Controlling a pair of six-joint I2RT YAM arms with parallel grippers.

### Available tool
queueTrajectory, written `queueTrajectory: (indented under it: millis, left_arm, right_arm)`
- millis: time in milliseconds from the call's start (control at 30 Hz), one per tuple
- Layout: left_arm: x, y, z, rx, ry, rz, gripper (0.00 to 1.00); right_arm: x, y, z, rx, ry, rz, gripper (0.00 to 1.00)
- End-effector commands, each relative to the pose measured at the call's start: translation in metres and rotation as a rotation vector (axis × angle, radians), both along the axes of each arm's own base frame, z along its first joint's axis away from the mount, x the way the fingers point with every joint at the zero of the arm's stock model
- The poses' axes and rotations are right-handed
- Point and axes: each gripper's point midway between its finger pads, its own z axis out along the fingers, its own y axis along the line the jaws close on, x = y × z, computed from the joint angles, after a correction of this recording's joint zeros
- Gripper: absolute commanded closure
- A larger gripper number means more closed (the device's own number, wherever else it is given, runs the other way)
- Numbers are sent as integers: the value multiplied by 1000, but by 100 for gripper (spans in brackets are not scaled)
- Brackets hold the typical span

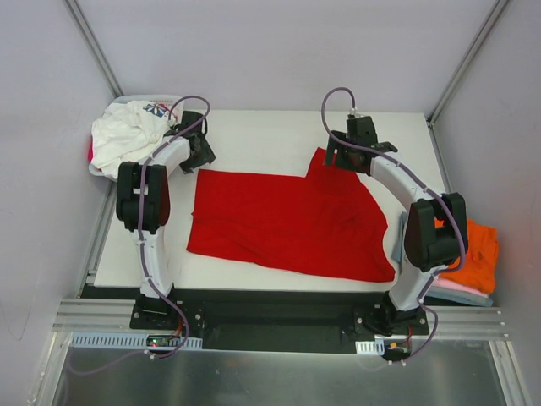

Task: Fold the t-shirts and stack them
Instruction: Fold the flattened tshirt in 1/3 of the way, then grap the side of the flattened tshirt furthest away from the robot with both arms

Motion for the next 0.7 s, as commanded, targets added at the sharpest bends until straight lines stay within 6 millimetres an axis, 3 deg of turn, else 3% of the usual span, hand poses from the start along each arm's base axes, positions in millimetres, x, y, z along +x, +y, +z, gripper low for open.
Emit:
queueTrajectory:
  millis: [0, 267, 433, 500, 533, 667]
  left_arm:
    - [16, -4, -1, 11, -9, -50, 38]
    - [11, -9, -16, -1, 26, -86, 69]
    - [9, -7, -19, 23, 38, -117, 100]
    - [8, -6, -16, 33, 34, -124, 100]
    - [7, -4, -16, 39, 36, -125, 100]
    - [5, -5, -2, 46, 12, -142, 100]
  right_arm:
    - [29, 3, 19, 34, -82, 15, 21]
    - [42, -12, 6, 54, -62, -27, 21]
    - [56, -26, -11, 33, -27, -65, 21]
    - [68, -35, -8, 16, -41, -90, 21]
    - [72, -41, -20, -1, -19, -100, 21]
    - [89, -56, -33, -30, 10, -144, 22]
